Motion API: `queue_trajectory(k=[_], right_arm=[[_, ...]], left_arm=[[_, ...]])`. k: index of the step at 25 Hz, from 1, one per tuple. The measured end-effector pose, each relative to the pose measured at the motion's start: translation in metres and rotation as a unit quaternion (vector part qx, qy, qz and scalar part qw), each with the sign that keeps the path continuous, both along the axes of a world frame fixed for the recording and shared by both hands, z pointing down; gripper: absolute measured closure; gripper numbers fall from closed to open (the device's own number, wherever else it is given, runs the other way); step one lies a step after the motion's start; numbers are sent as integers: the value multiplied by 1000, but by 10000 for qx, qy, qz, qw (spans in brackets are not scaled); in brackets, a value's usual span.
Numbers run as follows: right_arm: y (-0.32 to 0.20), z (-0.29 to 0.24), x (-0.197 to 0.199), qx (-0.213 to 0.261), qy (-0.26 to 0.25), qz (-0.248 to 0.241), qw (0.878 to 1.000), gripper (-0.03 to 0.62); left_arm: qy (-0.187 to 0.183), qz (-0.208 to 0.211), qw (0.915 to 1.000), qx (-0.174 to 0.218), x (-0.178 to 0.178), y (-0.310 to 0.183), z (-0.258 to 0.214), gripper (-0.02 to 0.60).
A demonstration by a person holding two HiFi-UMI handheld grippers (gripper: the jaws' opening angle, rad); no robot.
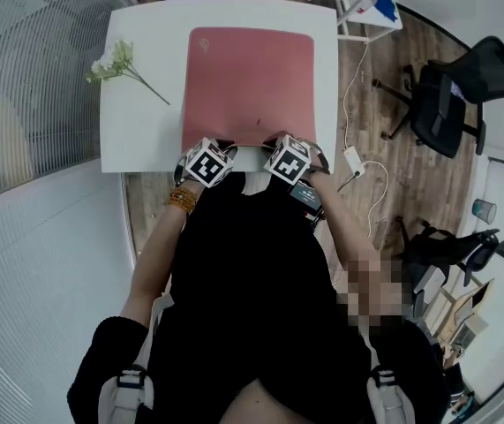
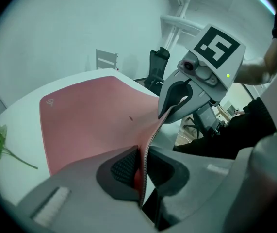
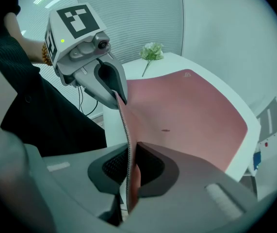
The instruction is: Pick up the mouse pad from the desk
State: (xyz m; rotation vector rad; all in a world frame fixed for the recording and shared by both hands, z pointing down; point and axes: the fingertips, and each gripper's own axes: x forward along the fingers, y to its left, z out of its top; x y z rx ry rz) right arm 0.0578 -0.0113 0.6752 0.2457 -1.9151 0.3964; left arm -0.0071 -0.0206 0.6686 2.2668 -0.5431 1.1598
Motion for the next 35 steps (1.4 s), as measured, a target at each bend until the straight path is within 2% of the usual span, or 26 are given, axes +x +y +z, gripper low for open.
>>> queue_trajectory(k=[9, 20, 25, 35], right_arm=[[-9, -38, -5, 193, -488, 534, 9972, 551], [-22, -77, -5, 294, -667, 778, 9943, 551], [-21, -95, -7, 378, -638, 689, 9949, 552], [-21, -131, -22, 422, -1194, 913, 9877, 551]], left_arm=[[290, -166, 9986, 414, 0, -12, -41, 557], [670, -409, 9963, 359, 5, -12, -75, 560], [1044, -603, 9924, 251, 8, -7, -89, 560], [1443, -908, 9844, 432, 1, -13, -129, 560]])
